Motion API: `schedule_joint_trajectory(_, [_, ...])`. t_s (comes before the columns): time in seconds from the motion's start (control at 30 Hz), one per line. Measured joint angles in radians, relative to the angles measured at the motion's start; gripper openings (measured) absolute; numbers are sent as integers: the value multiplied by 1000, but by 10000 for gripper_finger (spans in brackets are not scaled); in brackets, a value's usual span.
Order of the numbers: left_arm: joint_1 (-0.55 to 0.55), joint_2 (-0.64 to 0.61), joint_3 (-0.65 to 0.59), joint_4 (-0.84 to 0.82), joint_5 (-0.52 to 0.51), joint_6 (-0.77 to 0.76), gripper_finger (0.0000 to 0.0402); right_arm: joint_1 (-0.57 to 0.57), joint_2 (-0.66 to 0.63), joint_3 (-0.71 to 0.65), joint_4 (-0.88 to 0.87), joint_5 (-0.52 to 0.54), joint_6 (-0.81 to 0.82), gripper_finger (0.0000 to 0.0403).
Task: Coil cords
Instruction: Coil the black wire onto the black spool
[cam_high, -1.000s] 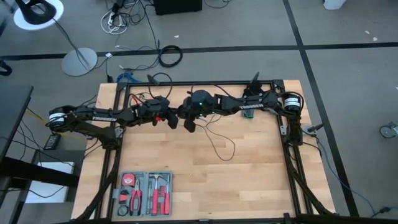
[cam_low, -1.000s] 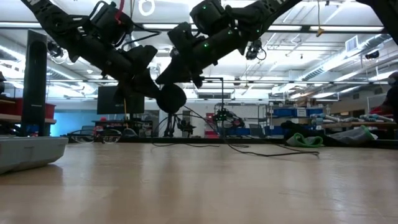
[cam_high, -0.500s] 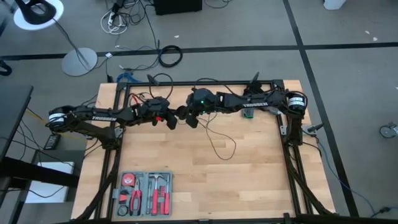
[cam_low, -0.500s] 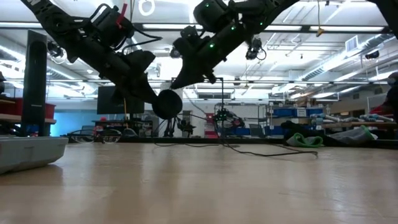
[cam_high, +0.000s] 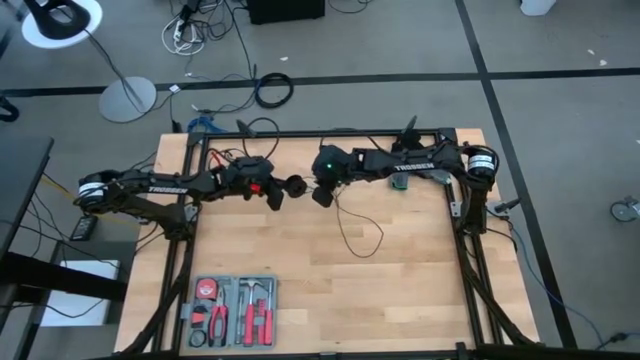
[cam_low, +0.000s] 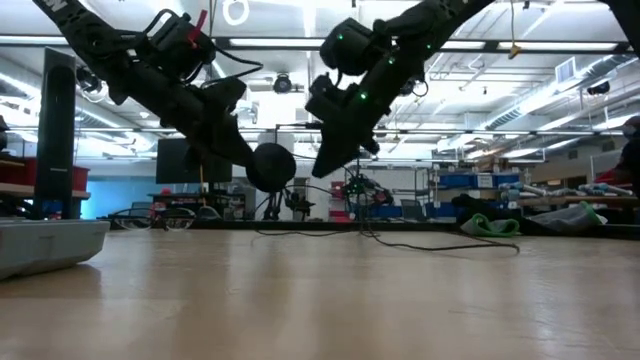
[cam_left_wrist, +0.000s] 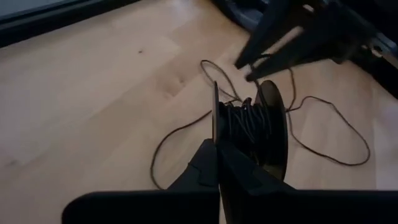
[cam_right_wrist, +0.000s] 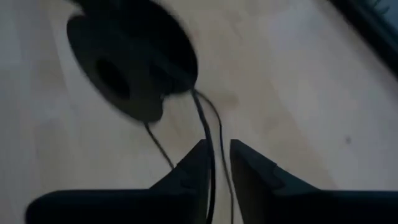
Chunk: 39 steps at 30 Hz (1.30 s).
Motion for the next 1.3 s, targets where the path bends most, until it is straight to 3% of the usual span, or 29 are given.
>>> schedule_joint_trajectory(0.3, [30, 0, 0, -34, 2, 10, 0, 11, -4, -8, -137, -8, 51, 122])
schedule_joint_trajectory(0.5, [39, -1, 0, -40, 6, 19, 0, 19, -27, -8, -154, 0, 49, 116])
schedule_joint_trajectory(1.1, [39, -2, 2, -54, 5, 21, 0, 29, -88, -8, -233, 256, 94, 108])
schedule_joint_trajectory(1.3, [39, -2, 2, -53, 5, 21, 0, 37, -88, -8, -245, 245, 95, 80])
